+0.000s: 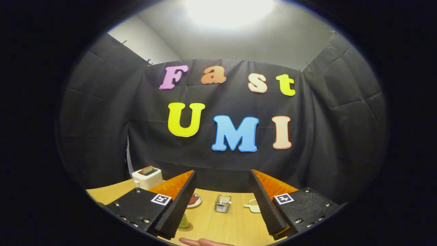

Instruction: Take the bottle from table, then pour the juice into the cup, finally place the bottle on the coaster

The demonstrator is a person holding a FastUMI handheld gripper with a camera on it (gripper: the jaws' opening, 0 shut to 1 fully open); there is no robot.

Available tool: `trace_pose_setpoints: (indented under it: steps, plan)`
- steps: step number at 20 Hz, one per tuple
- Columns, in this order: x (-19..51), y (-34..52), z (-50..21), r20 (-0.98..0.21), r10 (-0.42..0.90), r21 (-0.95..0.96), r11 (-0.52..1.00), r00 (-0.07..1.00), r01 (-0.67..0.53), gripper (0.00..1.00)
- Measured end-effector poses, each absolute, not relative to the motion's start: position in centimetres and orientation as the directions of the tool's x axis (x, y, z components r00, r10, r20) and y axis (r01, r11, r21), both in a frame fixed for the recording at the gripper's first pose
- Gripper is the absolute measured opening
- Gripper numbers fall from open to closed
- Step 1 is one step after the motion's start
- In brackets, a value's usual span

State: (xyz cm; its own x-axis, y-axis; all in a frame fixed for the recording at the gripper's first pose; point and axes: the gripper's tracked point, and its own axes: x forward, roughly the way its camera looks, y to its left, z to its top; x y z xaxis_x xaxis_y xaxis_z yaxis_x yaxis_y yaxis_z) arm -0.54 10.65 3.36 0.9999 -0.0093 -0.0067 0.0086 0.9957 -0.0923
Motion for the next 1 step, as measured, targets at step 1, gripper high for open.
trace_pose_setpoints:
  steps: [1]
  plan:
    - [-0.93, 10.28, 3.76, -0.004, -0.012, -0.099, 0.995, 1.0, 0.012, 0.94]
